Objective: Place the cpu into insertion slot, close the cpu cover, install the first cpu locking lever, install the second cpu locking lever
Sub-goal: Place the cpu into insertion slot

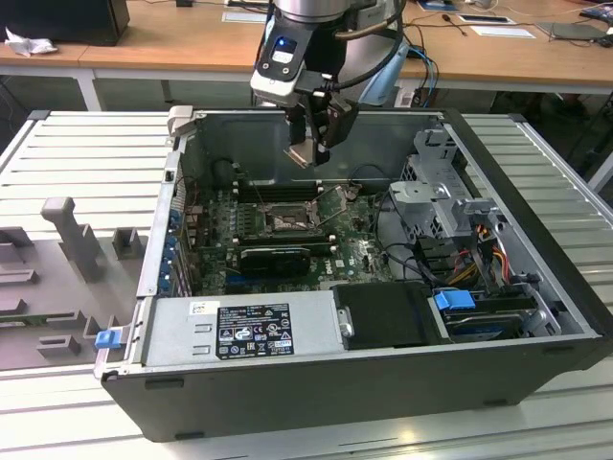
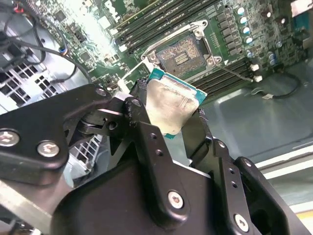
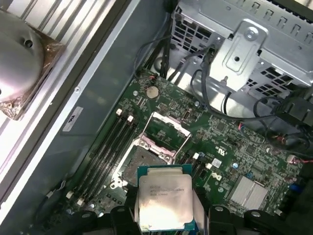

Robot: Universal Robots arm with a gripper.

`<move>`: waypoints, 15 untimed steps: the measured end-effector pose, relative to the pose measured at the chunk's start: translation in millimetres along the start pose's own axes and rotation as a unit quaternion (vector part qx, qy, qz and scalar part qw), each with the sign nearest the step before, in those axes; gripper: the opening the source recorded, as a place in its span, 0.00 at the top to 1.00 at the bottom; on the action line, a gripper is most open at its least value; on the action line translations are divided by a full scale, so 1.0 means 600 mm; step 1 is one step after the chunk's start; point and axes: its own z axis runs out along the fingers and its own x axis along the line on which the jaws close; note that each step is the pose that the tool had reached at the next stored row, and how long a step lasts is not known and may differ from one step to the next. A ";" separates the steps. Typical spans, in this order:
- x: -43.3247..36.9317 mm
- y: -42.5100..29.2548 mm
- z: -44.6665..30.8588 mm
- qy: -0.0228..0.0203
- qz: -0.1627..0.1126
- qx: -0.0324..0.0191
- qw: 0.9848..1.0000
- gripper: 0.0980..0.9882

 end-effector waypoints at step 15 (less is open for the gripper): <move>0.002 -0.005 0.010 -0.011 0.131 -0.003 0.991 0.52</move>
